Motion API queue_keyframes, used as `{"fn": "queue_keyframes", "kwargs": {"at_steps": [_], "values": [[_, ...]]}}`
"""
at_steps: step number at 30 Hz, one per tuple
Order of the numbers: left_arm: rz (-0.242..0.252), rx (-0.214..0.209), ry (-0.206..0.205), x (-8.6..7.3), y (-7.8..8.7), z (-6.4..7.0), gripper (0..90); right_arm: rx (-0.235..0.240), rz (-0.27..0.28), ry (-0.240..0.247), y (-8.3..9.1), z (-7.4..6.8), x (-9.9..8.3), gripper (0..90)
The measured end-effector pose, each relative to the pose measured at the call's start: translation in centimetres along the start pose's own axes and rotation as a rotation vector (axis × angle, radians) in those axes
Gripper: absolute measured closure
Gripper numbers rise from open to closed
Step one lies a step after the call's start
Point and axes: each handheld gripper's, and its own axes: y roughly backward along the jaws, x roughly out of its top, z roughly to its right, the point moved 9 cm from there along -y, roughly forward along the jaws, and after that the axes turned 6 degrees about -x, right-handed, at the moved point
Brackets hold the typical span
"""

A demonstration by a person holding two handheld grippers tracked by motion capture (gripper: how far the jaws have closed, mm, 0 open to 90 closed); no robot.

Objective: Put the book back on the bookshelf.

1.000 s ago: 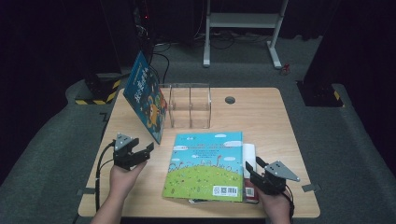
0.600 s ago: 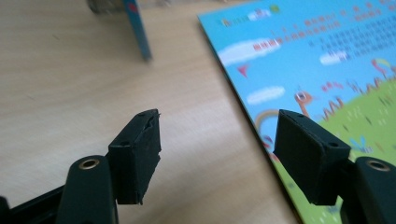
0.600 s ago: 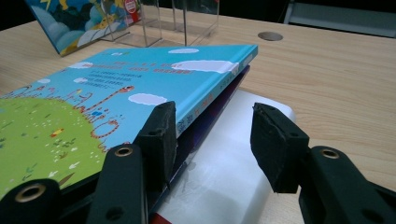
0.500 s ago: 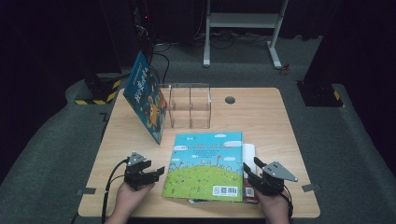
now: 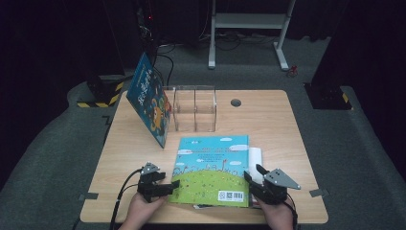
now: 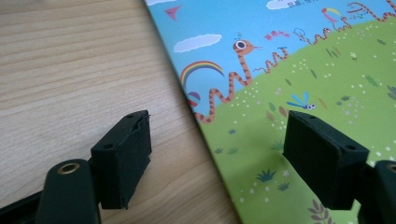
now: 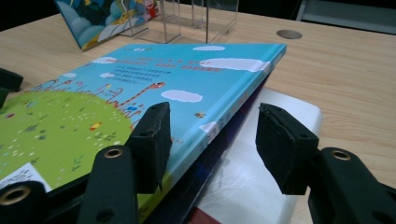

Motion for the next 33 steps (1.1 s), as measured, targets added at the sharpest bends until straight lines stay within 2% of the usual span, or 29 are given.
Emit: {"fn": "queue_keyframes", "kwargs": {"at_steps": [5, 11, 12, 19, 22, 27, 29, 33], "values": [[0.005, 0.01, -0.023, -0.1, -0.3, 0.3, 19.7, 0.013, -0.032, 0.007, -0.1, -1.1, -0.3, 40.2], [0.003, -0.017, -0.034, -0.1, -0.4, 0.7, 18.7, 0.021, -0.053, 0.014, -0.1, -2.1, -0.5, 36.5], [0.007, -0.024, -0.024, -0.1, -0.5, 0.9, 18.5, 0.02, -0.056, 0.01, -0.1, -2.2, -0.6, 35.9], [0.007, -0.06, -0.027, 0.0, -1.0, 1.6, 17.5, 0.021, -0.073, -0.024, 0.0, -2.1, -1.0, 31.6], [0.01, -0.074, -0.018, 0.1, -1.2, 1.9, 17.5, 0.025, -0.07, -0.022, 0.1, -2.1, -1.1, 30.1], [0.01, -0.069, -0.017, 0.2, -1.4, 1.9, 14.8, 0.041, -0.095, -0.029, -0.3, -2.6, -1.1, 26.2], [0.01, -0.068, -0.018, 0.2, -1.4, 1.9, 14.6, 0.029, -0.121, -0.051, -0.5, -2.4, -1.1, 23.7], [0.006, -0.072, -0.022, 0.2, -1.5, 2.0, 12.8, 0.046, -0.19, -0.109, -1.2, -2.0, -1.0, 18.0]]}}
